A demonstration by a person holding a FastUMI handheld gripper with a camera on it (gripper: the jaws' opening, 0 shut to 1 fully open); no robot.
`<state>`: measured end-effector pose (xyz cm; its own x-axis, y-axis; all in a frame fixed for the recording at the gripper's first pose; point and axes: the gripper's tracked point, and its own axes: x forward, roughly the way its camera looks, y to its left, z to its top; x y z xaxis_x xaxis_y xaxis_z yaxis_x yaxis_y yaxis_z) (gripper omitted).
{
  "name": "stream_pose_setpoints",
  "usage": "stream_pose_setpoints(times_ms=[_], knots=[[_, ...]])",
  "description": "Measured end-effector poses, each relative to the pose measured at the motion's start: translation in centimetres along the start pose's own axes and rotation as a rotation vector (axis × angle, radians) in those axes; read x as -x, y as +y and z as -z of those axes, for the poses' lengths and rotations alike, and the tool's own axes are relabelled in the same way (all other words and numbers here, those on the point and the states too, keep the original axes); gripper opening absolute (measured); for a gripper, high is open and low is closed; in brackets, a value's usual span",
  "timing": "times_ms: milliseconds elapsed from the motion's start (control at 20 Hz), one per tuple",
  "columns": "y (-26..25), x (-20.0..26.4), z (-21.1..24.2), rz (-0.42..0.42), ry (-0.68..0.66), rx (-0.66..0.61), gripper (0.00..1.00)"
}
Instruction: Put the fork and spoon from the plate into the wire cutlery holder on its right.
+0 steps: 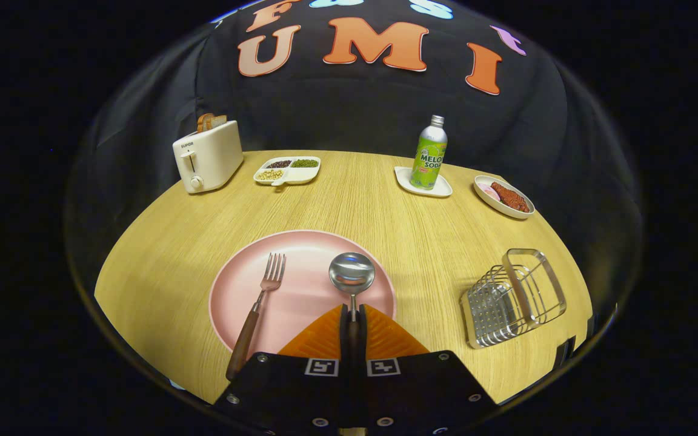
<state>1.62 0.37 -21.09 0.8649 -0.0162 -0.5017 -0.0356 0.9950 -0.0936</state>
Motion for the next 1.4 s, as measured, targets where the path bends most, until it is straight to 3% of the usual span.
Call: stream_pose_setpoints(times_ms=[400,750,1400], knots=[[-4.1,3.7,-3.2,-0.009,0.029,-0.016,0.03],[-9.5,6.4,-3.1,0.023,0.104,0.046,0.03],[-16.0,6.0,-1.4,0.044,0.294,0.093,0.03]])
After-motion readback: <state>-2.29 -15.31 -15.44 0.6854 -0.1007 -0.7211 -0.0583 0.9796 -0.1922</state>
